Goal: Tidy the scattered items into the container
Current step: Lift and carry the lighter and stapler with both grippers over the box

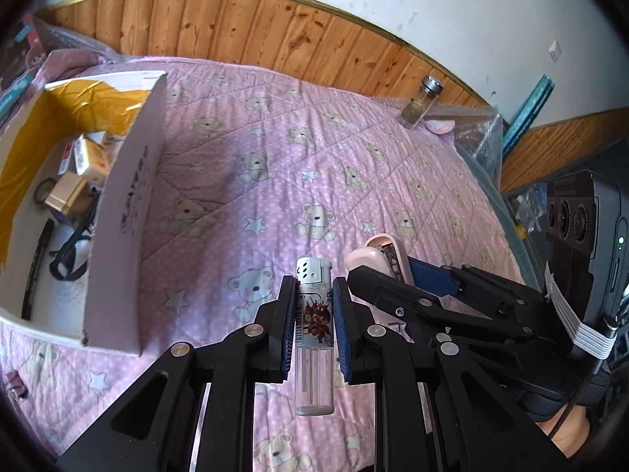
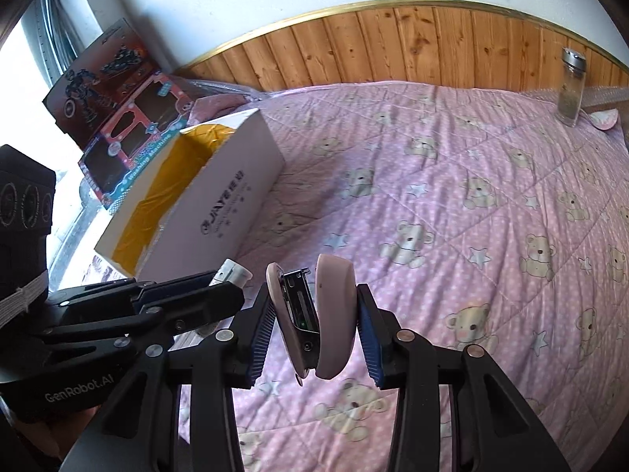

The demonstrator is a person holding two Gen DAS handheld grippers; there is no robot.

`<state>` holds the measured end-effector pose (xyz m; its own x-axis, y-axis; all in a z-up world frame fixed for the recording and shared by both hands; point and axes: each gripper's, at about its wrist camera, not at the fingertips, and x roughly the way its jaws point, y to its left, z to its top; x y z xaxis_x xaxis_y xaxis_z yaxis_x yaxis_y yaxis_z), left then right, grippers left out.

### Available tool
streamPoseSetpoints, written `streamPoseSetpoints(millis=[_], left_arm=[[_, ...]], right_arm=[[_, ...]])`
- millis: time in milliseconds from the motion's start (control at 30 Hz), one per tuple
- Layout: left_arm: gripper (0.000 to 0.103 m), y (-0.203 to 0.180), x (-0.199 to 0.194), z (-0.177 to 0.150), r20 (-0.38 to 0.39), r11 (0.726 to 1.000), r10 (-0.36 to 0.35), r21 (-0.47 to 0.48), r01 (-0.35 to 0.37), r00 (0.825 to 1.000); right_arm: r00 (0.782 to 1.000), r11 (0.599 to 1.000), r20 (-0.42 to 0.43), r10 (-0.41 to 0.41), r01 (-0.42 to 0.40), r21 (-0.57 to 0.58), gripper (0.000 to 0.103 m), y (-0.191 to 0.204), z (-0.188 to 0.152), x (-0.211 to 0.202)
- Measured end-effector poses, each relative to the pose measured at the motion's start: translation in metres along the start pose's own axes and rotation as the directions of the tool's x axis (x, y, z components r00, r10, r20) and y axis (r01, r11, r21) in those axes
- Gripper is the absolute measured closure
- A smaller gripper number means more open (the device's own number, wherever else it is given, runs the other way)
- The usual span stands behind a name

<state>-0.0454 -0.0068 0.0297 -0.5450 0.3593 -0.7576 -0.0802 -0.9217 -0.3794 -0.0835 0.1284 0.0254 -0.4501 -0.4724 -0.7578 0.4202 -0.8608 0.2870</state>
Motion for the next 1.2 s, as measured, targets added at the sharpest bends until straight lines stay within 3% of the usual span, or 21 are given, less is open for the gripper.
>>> streamPoseSetpoints(millis=[433,1200], left_arm=[[0.084,0.032,-0.074,0.004,0.125,0.998,0.062,-0.037,-0.058,0.99],[0.084,0.15,-0.142,0.024,0.219,0.965,0.186,-0.224,-0.137,0.958]], right_arm=[[0.998,0.994,0.038,0.048,-0.044,-0.099,0.061,0.072,0.016,-0.016],[0.989,0.956,0.03,0.144,-0.132,-0.261,0.061,0.191,0.061,0.005]])
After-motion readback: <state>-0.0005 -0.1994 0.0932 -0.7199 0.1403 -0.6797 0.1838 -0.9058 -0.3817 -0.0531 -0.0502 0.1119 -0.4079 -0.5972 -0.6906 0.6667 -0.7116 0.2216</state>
